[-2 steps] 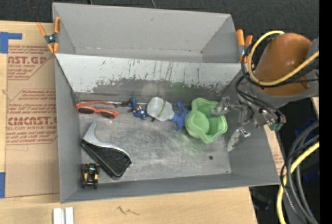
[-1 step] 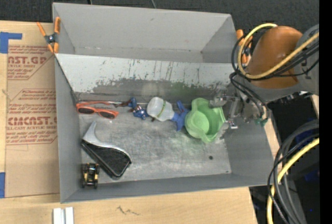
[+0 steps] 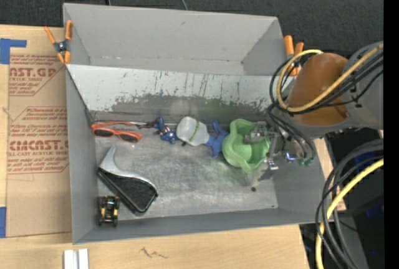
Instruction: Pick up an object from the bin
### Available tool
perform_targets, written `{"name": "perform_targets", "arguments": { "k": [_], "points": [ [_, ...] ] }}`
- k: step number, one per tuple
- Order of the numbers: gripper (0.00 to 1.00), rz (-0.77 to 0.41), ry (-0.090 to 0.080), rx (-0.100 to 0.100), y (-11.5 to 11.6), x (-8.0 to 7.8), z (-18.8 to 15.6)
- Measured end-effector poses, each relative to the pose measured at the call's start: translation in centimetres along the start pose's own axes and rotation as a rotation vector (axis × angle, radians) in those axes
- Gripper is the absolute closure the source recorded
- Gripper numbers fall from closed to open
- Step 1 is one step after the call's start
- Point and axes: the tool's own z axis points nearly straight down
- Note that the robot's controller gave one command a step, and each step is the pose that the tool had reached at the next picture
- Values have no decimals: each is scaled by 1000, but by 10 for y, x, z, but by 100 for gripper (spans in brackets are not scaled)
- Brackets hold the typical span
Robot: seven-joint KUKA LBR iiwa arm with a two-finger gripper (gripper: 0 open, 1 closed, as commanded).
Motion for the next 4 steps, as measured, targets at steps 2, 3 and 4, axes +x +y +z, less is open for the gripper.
{"name": "perform_targets", "arguments": {
  "k": [2,3,4],
  "points": [
    [100,-563,-28,5,-18,33,25],
    [100,-564,-23,4,-18,34,23],
    [100,-564,-5,0,-18,36,16]
  ]
}}
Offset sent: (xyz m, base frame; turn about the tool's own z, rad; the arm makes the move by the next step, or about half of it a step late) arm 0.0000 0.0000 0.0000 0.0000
